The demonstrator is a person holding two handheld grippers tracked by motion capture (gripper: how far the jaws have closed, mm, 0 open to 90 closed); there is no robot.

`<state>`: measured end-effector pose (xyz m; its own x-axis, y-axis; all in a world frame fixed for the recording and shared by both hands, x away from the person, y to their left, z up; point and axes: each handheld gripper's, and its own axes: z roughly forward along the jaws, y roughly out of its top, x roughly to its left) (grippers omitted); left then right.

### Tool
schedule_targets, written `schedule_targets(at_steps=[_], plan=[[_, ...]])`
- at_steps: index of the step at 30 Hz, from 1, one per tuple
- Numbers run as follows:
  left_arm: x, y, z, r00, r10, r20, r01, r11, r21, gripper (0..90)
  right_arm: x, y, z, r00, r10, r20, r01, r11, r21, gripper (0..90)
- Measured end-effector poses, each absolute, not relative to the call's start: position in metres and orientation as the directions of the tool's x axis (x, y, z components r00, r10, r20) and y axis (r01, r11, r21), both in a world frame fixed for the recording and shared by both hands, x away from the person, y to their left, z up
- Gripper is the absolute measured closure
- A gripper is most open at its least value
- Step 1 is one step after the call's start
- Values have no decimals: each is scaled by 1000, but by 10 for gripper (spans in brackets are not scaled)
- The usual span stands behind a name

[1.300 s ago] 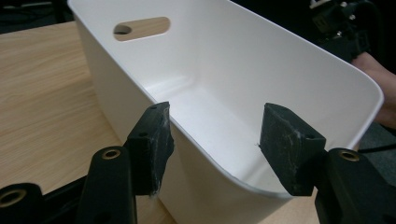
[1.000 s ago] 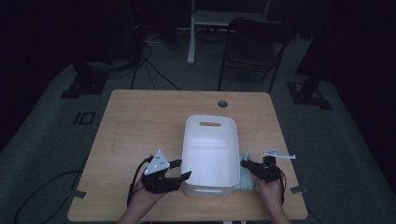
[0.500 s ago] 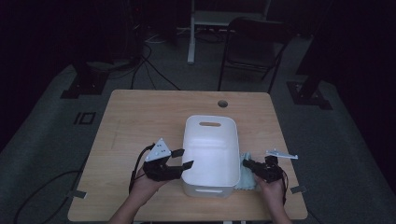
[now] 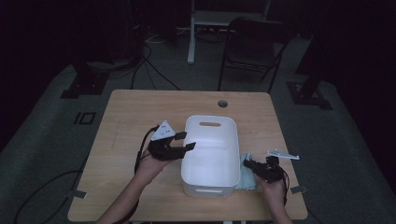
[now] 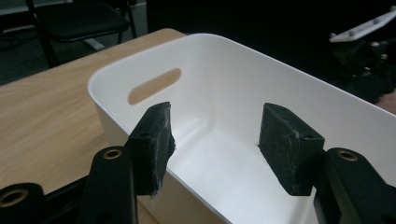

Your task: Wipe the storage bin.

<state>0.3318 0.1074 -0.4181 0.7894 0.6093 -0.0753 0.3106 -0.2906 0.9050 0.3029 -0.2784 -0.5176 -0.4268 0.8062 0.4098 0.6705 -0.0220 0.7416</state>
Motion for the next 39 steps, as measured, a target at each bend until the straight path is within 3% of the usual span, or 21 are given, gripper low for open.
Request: schedule_targets(at_steps=[20,28,39], plan=[[409,109,-416,778,620,-99,324,-262,909,442,302,-280,-519,-426,806,411,675,-19,738,814],[429,99,-426,784,617,-70,322,-307,896,425,301,-281,-520,-426,805,414,676,-22,737,813],[448,86,-438,796,596,-104,353,-318,880,448,300,-282,-522,-426,804,415,679,-19,734,813]])
